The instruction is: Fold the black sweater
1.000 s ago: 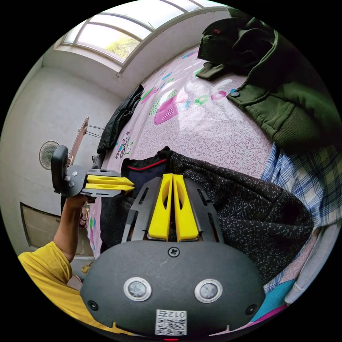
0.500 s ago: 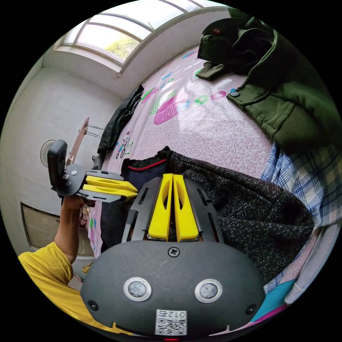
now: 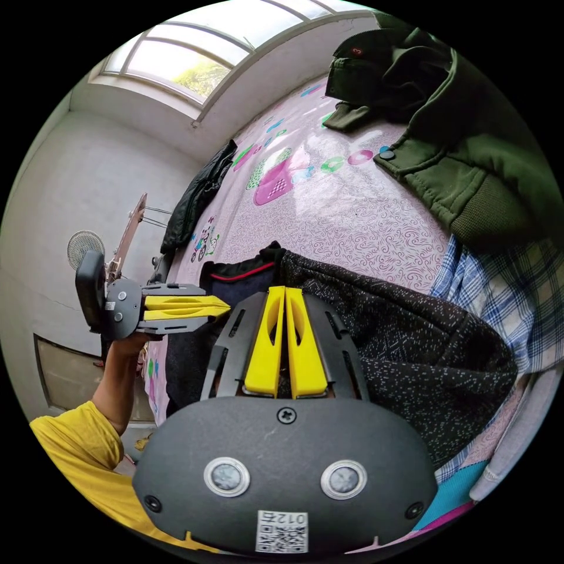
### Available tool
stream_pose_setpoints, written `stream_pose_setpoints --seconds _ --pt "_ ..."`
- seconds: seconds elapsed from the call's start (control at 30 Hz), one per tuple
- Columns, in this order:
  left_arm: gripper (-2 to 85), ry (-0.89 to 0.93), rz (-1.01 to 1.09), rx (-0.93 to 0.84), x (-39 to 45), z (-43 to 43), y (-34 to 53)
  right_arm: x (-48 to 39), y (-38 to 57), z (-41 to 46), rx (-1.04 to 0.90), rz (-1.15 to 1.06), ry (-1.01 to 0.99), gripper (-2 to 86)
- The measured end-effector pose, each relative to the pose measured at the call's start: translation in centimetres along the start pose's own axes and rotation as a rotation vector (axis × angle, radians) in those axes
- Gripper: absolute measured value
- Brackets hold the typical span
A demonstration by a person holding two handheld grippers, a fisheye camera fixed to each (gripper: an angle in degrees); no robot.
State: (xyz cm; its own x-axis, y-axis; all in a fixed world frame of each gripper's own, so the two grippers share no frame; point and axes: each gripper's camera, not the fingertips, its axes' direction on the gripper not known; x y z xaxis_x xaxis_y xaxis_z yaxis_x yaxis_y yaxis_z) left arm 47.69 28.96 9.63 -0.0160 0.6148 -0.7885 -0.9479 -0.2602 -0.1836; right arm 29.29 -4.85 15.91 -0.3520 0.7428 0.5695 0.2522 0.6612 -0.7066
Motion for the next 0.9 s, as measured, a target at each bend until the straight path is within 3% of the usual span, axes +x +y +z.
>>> stream_pose_setpoints --seconds 0.2,0.3,0.4,0.53,0.67,0.73,0.9 --pt "-0.1 0.094 -0.130 0.028 -2.1 0.1 2.2 -5.8 2.1 1.0 0.093 -0.166 0.260 0.4" --pt "-0.1 0.226 -0.216 0.057 -4.2 0.7 3.4 -9.3 3.3 3.0 0.078 -0.312 0.367 0.4" --pt "-0.1 0.327 -0.270 0.092 -5.9 1.3 4.7 -9.8 3.9 7.3 -0.089 -0.369 0.309 0.4" --pt "0.0 0.405 -0.325 0.132 -7.4 1.9 6.3 -9.2 4.1 8.3 -0.065 -0.339 0.325 0.0" --pt "0.3 0.528 -0.442 0.341 -9.7 0.1 9.3 -8.9 4.2 9.0 -0.063 -0.331 0.314 0.0" --pt "0.3 0.515 -0.454 0.378 -10.0 -1.2 10.6 -9.2 4.5 9.5 -0.062 -0.343 0.337 0.0" --pt "0.2 0.253 -0.305 0.131 -7.3 -0.7 9.7 -9.0 4.7 10.1 -0.063 -0.343 0.335 0.0"
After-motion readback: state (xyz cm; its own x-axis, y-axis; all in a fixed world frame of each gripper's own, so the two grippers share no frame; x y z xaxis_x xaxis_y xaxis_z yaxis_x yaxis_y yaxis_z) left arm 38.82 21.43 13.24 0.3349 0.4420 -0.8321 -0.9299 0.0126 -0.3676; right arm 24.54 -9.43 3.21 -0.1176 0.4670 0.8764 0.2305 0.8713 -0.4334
